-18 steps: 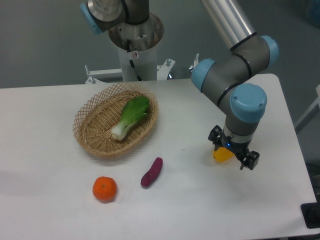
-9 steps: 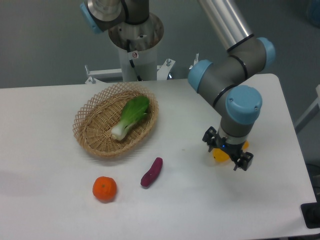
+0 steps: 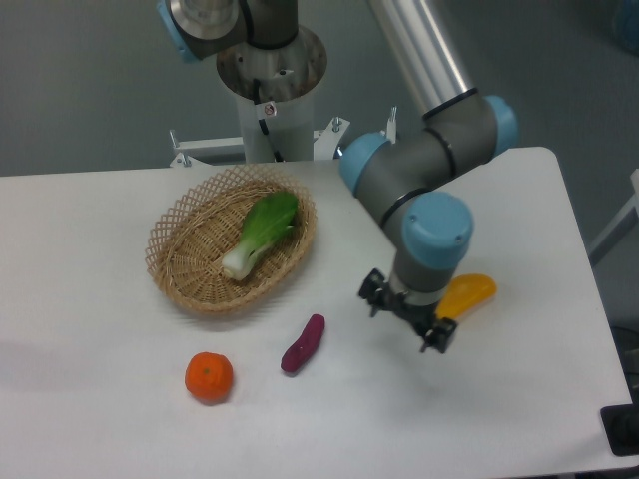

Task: Pick up the sweet potato from the table
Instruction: 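Move the gripper over the purple sweet potato and lower it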

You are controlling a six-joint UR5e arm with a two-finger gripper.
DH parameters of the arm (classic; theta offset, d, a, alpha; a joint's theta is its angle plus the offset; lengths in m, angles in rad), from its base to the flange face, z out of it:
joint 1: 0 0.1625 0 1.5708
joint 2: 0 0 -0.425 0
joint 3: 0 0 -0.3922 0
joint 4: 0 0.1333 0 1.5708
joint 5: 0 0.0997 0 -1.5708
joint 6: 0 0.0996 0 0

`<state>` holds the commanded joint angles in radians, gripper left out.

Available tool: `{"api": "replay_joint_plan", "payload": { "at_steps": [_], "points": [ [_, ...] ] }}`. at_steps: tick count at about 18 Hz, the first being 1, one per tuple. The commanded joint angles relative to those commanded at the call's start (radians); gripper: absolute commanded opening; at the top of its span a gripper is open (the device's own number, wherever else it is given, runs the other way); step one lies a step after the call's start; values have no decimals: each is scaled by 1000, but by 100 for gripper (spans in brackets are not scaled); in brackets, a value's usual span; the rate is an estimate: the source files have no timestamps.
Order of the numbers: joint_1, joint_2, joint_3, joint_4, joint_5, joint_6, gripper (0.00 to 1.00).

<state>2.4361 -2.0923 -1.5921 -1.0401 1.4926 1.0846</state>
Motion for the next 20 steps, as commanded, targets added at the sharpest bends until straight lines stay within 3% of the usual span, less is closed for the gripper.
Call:
{"api": "replay_joint_plan", "payload": {
  "at_steps": [5,8,11,16,20],
  "points": [
    [-55,18,-91,38,3,-67,100],
    [-72,14,-114,84,3,-112,100],
    [-74,12,-120,86,3,-112,100],
    [-75,0,-120,94,3,-124,74],
    [-80,-9,-108,94,3,-161,47]
  ]
}}
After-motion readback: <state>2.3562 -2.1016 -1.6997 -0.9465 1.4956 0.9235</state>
